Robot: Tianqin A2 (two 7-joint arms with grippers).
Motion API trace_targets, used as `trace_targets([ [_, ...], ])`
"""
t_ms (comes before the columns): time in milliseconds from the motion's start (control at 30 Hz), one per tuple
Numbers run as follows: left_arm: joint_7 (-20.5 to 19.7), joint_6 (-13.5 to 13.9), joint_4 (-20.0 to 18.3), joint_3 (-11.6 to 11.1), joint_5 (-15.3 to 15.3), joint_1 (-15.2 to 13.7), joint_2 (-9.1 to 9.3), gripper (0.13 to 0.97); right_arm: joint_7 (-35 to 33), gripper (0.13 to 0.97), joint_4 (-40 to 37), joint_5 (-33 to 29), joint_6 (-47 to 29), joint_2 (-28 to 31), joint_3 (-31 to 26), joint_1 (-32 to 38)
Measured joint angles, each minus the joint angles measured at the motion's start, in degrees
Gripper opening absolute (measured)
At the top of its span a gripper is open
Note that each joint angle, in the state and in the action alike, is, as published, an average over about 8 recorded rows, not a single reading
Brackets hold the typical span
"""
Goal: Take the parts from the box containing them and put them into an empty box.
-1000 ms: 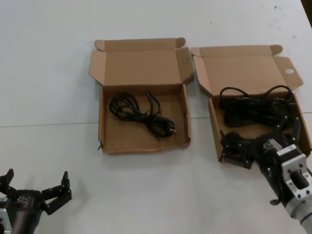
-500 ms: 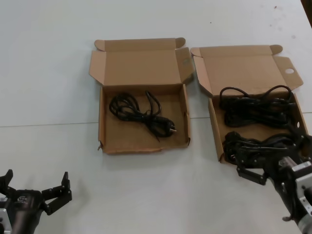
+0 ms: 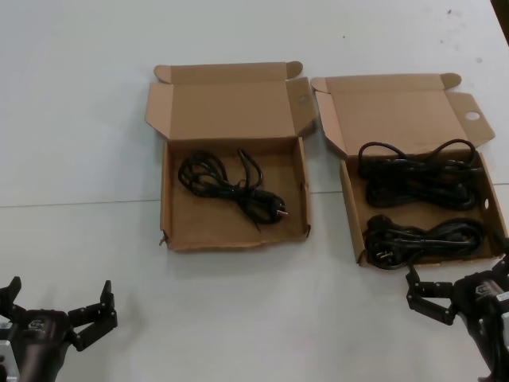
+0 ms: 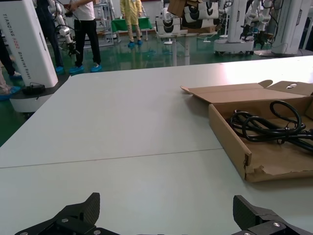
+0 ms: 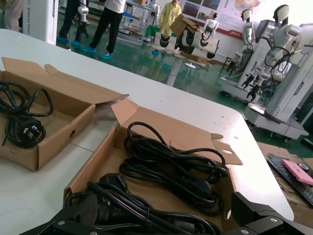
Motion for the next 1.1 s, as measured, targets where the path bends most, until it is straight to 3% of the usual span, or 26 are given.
trace_targets([
  [1100,0.0,0.0,0.0,0.0,0.0,0.0,0.0,0.966,0.0,0.966,0.0,0.1,0.1,0.0,0.1,-0.2],
])
